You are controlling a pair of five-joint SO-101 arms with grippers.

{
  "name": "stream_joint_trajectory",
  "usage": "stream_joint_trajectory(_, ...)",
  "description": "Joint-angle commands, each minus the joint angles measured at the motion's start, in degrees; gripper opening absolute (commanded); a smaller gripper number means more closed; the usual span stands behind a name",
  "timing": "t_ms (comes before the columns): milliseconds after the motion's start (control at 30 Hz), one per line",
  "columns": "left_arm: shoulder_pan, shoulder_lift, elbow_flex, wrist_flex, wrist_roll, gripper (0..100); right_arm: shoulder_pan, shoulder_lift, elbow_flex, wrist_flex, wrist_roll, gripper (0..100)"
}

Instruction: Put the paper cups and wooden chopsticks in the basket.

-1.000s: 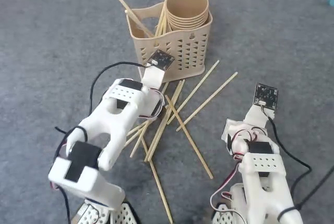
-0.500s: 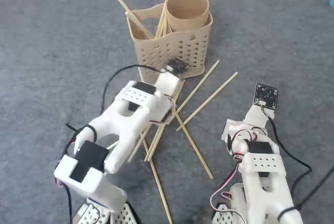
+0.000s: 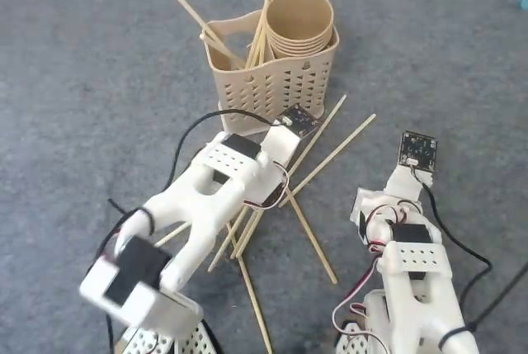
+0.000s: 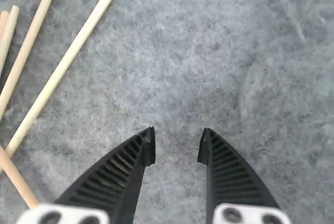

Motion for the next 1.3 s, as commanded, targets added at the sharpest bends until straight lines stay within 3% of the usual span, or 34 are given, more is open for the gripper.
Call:
stream_joint_trajectory(0,0.70,-12.48,1.10,2.90,-0.70,1,0.75,-1.98,-0.26,-1.01,0.88,15.1)
stream_joint_trajectory(300,0.70,-32.97,6.02,4.48,-0.88,1,0.75,-1.98,-0.26,-0.84,1.05,15.1)
stream_joint_trajectory(500,0.70,-48.53,8.04,4.04,-4.75,1,0.75,-1.98,-0.26,-0.84,1.05,15.1)
stream_joint_trajectory(600,0.35,-57.05,8.13,0.70,-4.48,1,0.75,-1.98,-0.26,-0.84,1.05,15.1)
stream_joint_trajectory(733,0.09,-67.60,10.86,-10.99,-4.48,1,0.75,-1.98,-0.26,-0.66,1.05,15.1)
stream_joint_trajectory(933,-2.02,-78.95,23.96,-42.46,-4.40,1,0.75,-1.98,-0.26,-0.57,1.05,15.1)
stream_joint_trajectory(1267,-13.19,-61.19,12.00,-65.23,-4.31,1,0.75,-1.80,-0.26,-0.92,1.05,15.1)
